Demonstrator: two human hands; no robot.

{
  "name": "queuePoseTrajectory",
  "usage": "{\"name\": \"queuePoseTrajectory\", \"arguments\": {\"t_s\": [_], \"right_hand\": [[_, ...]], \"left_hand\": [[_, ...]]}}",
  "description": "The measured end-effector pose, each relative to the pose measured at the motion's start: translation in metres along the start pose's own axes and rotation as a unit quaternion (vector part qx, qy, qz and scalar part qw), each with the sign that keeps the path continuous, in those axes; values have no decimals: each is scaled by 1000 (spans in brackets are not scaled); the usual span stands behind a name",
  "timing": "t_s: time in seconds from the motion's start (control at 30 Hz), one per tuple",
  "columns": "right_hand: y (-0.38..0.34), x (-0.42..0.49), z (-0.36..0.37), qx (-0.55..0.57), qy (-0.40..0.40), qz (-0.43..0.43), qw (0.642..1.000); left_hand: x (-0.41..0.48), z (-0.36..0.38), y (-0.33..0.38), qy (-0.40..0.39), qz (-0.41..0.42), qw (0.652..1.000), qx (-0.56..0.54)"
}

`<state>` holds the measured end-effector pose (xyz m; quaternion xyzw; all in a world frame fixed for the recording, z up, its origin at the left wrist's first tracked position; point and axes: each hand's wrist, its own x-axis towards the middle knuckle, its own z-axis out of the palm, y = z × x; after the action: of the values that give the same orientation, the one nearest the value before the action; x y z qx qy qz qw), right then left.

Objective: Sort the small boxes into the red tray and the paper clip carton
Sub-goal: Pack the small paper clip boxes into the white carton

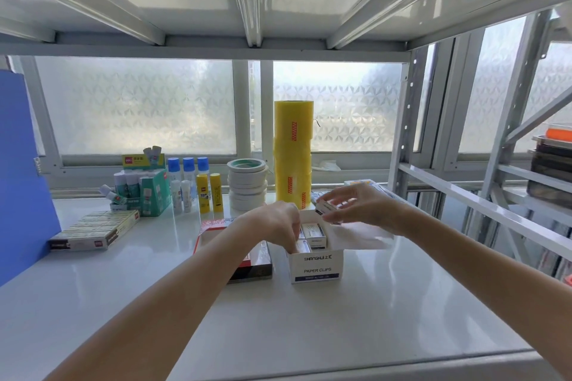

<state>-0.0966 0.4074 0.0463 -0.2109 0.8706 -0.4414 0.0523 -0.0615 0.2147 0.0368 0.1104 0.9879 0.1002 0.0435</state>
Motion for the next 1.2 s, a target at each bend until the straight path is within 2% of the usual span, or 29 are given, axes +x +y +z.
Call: {"name": "queuePoseTrajectory", "arguments": {"t_s": [0.1,0.2,0.33,0.47,0.97,1.2], "right_hand": [[-11,0,11,-51,-64,-65,995],[-7,5,25,-176,-129,-58,974],[-12,9,28,-301,-137,-40,943],[-22,13,34,-362,-142,-36,921],[-3,5,41,-333,-72,-56,939],[-2,0,42,-306,-52,-65,948]], "left_hand": [[1,0,-1,-1,-6,1000,-6],[2,0,-2,-9,-11,1000,2],[4,-2,0,-17,-21,1000,13],[4,-3,0,-19,-27,999,10],[4,5,-7,32,-3,999,-6],[5,8,-8,25,-5,999,-22]]}}
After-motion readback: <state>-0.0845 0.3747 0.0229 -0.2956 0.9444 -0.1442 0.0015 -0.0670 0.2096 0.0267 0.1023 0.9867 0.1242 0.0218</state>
